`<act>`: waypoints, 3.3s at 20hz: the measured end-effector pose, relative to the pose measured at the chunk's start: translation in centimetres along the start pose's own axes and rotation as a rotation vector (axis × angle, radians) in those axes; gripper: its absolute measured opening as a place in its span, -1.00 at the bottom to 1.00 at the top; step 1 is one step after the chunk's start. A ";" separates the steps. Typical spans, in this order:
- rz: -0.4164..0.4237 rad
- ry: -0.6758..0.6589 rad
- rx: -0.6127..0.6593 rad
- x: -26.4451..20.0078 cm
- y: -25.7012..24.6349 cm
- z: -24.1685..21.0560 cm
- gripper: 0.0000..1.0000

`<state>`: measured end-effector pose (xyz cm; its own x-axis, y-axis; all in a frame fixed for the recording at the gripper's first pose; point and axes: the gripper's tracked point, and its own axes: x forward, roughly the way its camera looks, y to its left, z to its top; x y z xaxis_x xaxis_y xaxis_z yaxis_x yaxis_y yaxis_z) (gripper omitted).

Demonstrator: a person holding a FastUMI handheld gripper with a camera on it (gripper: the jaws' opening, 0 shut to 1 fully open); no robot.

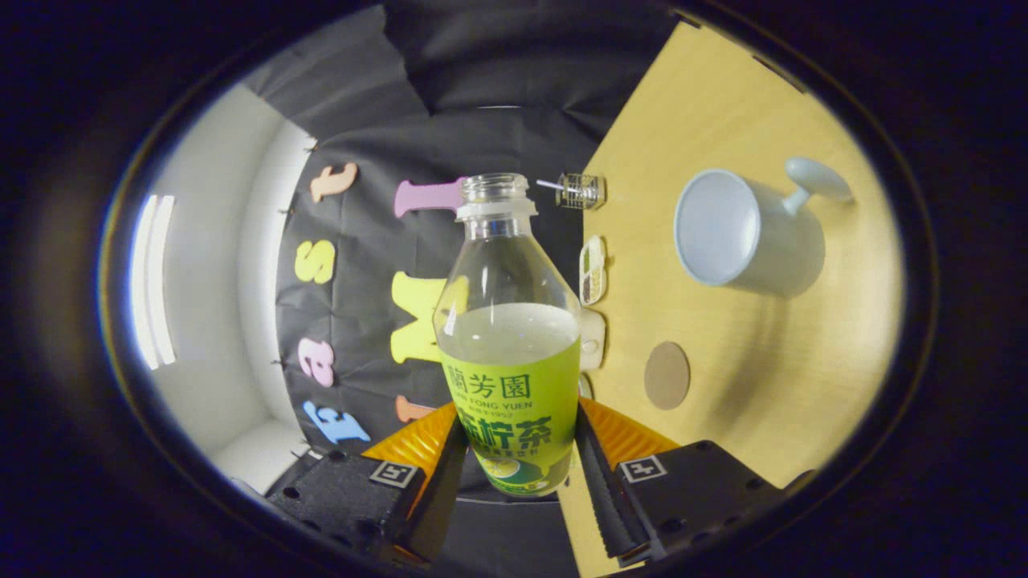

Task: Take the bottle from table, then pour the juice into the cup, finally place the bottle on the coaster

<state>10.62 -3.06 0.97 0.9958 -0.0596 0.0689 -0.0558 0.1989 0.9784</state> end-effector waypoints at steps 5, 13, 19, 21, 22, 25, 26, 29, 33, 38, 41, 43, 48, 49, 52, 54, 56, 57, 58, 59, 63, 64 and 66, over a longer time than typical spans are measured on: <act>-0.067 -0.033 -0.389 -2.1 -0.2 0.4 0.53; -0.258 -0.029 -0.983 -1.9 -2.6 0.5 0.54; -0.377 0.047 -1.298 1.6 -2.8 -0.9 0.55; -0.436 0.066 -1.382 3.1 -2.6 -1.2 0.56; -0.456 0.074 -1.413 4.0 -2.6 -1.3 0.56; -0.493 0.091 -1.455 6.1 -2.6 -1.1 0.56; -0.502 0.101 -1.462 6.8 -2.8 -1.1 0.57; -0.507 0.120 -1.460 9.4 -3.6 -1.1 0.56; -0.486 0.146 -1.454 12.3 -5.0 -1.0 0.56; -0.454 0.164 -1.418 14.4 -6.2 -0.3 0.57; -0.464 0.185 -1.419 14.9 -6.8 0.1 0.60; -0.468 0.194 -1.408 15.3 -7.1 0.2 0.61; -0.469 0.200 -1.396 15.6 -7.5 0.7 0.62; -0.472 0.205 -1.397 15.7 -7.5 0.7 0.63; -0.474 0.215 -1.390 15.7 -7.8 0.7 0.65; -0.458 0.213 -1.376 15.8 -7.5 0.7 0.66; -0.454 0.219 -1.373 15.7 -7.6 0.5 0.66; -0.452 0.221 -1.375 15.7 -7.6 0.6 0.67; -0.449 0.224 -1.375 15.7 -7.5 0.5 0.70; -0.445 0.225 -1.375 15.7 -7.4 0.4 0.74; -0.427 0.212 -1.357 15.2 -6.8 0.4 0.87; -0.425 0.208 -1.347 15.3 -6.7 0.6 0.95; -0.414 0.206 -1.327 15.0 -6.6 0.6 0.95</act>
<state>25.92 -5.84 -4.34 0.9221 -0.2209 -0.3178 0.2338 0.9723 0.0025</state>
